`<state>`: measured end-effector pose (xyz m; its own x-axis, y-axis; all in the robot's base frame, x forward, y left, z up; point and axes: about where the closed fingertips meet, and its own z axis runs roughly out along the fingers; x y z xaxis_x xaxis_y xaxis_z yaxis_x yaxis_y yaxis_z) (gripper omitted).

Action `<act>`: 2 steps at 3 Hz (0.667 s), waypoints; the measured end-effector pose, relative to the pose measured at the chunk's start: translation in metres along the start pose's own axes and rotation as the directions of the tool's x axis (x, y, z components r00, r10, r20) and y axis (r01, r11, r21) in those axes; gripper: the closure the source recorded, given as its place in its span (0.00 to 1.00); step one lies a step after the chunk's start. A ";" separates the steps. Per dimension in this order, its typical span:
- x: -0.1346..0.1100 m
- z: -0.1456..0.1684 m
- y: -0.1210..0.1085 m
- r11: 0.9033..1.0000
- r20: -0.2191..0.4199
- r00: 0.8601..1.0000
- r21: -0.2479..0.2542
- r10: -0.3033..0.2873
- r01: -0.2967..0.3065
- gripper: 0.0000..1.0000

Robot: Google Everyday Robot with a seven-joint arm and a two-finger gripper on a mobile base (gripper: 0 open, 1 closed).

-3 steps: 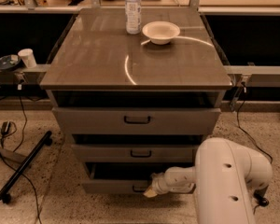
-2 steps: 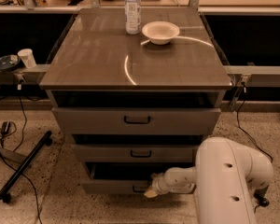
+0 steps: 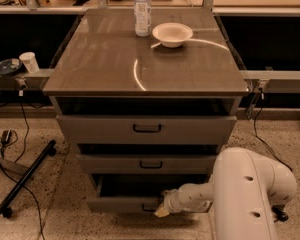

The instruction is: Open bottom drawer

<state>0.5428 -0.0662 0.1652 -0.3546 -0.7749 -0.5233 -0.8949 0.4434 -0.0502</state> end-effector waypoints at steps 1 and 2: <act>0.001 -0.006 0.000 1.000 0.006 1.000 0.015 0.024 -0.024 1.00; 0.007 -0.009 0.008 0.999 0.002 0.999 0.021 0.033 -0.033 1.00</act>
Offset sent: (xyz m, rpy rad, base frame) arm -0.1290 -0.0332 0.0125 -0.0308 0.0183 -0.1709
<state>0.5309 -0.0719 0.1686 -0.3839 -0.7588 -0.5262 -0.8767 0.4784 -0.0503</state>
